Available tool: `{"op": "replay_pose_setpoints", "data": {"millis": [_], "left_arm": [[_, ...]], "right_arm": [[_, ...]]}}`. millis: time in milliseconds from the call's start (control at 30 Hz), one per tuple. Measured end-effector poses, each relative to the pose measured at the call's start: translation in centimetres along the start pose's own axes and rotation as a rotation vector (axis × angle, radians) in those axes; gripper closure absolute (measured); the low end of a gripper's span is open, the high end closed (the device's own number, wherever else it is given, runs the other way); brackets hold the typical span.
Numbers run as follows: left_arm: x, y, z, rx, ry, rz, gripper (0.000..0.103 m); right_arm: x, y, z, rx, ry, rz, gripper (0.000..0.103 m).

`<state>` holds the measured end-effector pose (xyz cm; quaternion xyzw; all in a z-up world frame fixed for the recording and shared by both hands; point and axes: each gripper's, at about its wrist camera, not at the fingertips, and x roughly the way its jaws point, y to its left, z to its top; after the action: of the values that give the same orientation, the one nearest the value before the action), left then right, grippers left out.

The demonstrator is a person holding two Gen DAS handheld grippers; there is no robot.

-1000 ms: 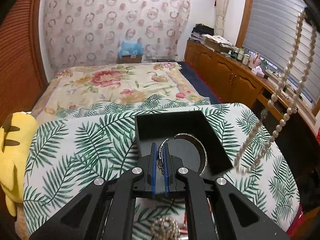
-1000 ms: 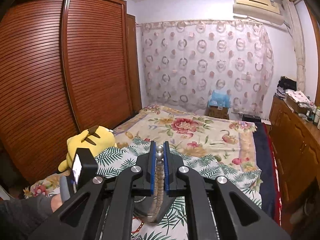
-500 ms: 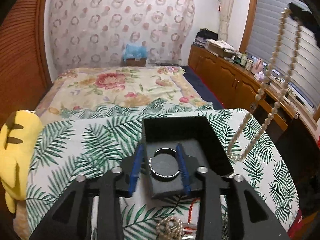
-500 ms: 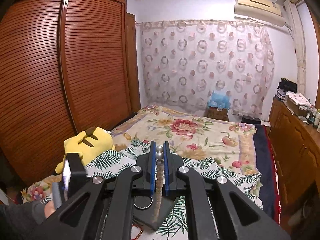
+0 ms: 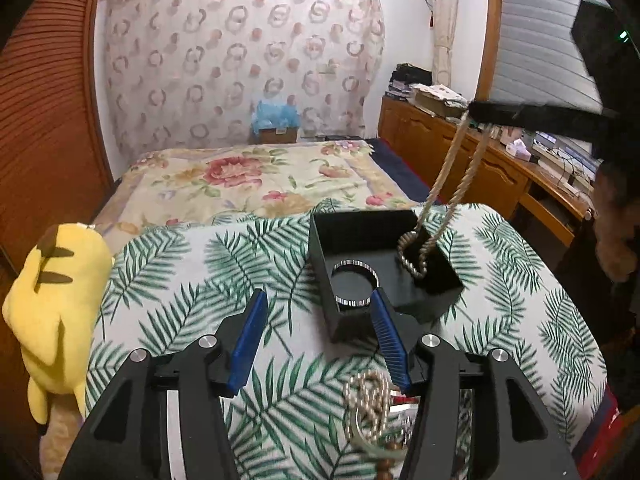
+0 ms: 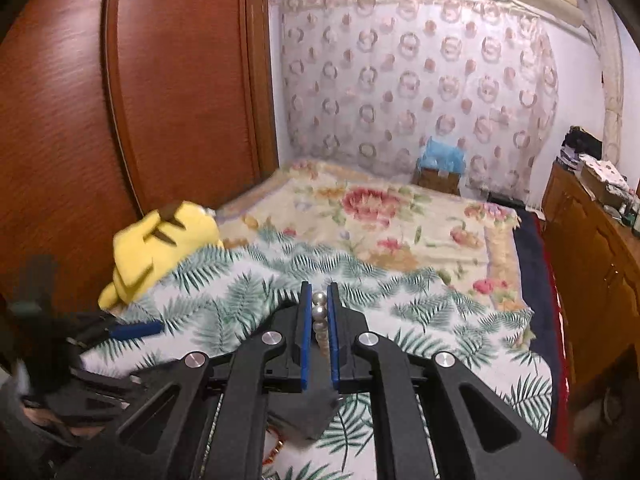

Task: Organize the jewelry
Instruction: 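Lower the pearl necklace into the black box and open the right tool, then grasp the blue crystal hair comb with the right tool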

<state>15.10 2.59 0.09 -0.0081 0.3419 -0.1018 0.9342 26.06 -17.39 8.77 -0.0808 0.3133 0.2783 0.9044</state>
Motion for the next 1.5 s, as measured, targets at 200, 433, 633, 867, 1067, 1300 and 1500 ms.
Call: {"op": "replay_pose_setpoints", "data": {"millis": [200,433,633,867,1067,1300,1500], "left_arm": [[-0.4,0.0,-1.9,0.005,0.025,-0.008,0.052],[-0.4,-0.4,-3.8,0.0,0.049,-0.021,0.052],[-0.9,-1.1,-5.7,-0.007,0.06,-0.029,0.052],[-1.2,-1.5,-7.2,-0.005,0.068,-0.031,0.052],[-1.2,-1.4,-7.8,-0.021,0.074,-0.033,0.052],[-1.1,-1.5,-7.9,-0.022,0.079,-0.031,0.052],[-0.8,-1.3,-8.2,-0.033,0.087,-0.035,0.052]], "right_arm": [[0.9,0.1,-2.1,0.012,0.027,0.003,0.09],[-1.4,0.6,-7.3,0.025,0.03,0.018,0.073],[-2.3,1.4,-13.5,0.034,0.084,0.041,0.068],[-2.1,2.8,-17.5,0.064,0.136,0.088,0.048],[-0.4,5.1,-19.0,0.035,0.195,0.13,0.032],[1.4,6.5,-19.5,0.011,0.242,0.153,0.024],[2.9,6.9,-19.3,-0.005,0.287,0.146,0.024]]}}
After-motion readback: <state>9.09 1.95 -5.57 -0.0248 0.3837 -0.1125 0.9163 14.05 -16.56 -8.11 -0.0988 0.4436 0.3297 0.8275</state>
